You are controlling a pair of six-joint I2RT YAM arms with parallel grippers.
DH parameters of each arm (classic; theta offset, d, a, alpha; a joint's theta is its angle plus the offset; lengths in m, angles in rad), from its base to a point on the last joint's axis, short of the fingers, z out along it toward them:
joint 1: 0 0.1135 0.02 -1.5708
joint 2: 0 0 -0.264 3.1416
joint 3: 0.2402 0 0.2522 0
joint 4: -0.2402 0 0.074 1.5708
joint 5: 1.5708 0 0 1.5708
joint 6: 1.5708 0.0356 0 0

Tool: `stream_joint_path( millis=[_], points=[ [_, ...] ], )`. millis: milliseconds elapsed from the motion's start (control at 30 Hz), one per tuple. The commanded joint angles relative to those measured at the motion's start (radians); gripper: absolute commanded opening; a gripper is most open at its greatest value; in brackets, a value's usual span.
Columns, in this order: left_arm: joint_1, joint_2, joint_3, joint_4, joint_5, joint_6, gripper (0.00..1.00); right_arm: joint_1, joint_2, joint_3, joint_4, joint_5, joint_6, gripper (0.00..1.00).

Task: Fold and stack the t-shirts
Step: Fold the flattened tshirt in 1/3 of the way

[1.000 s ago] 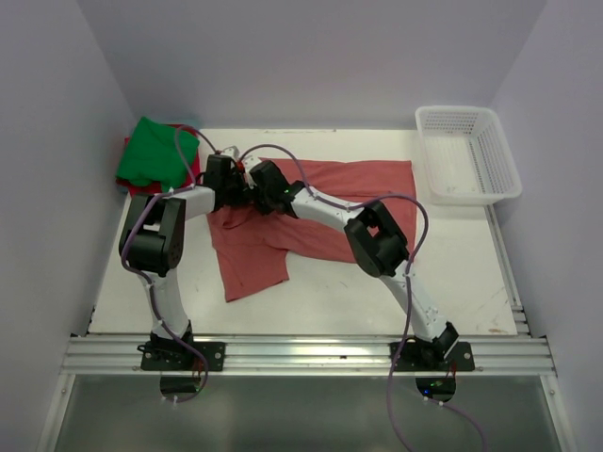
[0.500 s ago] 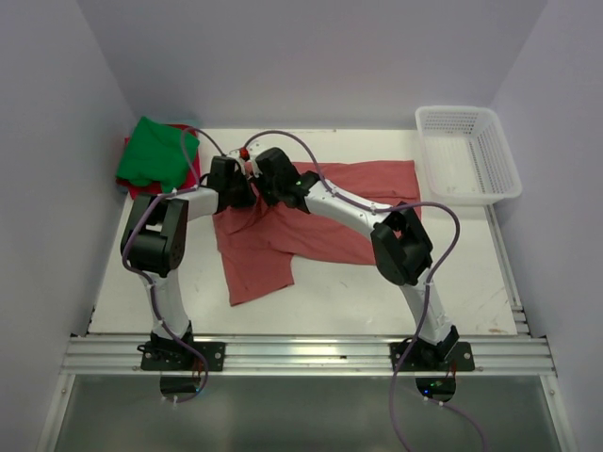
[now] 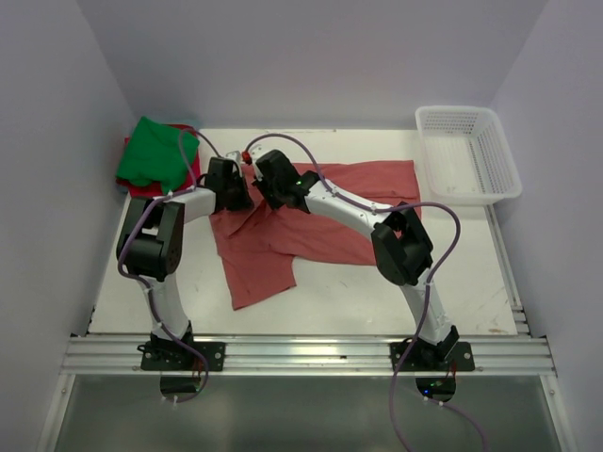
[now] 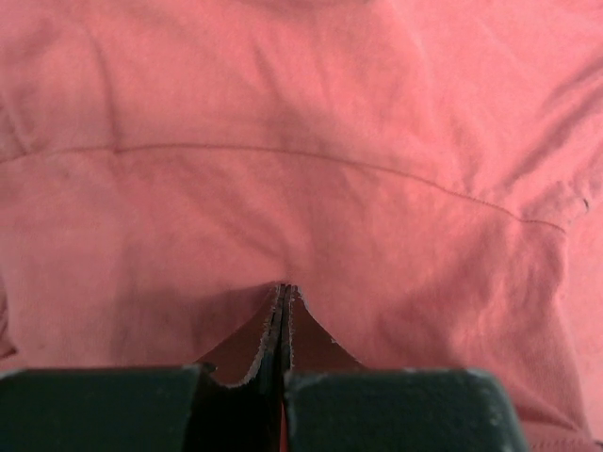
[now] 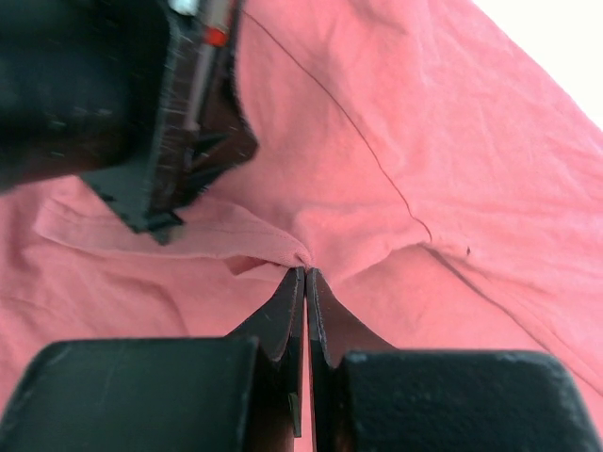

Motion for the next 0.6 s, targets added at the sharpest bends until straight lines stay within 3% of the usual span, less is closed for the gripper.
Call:
stream_joint_path(
  millis=[0,433,567],
  points=[
    [0.009,-0.05,-0.011,-0.036,-0.034,0.03,0.0,0.005,-0.071,0.022,-0.044,0.05,-0.005,0.01],
    [0.009,-0.022,-0.008,-0.044,-0.051,0.042,0.0,0.009,-0.091,0.004,-0.294,0.09,0.11,0.03],
    [0.009,-0.016,-0.002,-0.05,-0.059,0.047,0.0,0.018,-0.109,-0.061,-0.269,0.071,0.121,0.17]
  ],
)
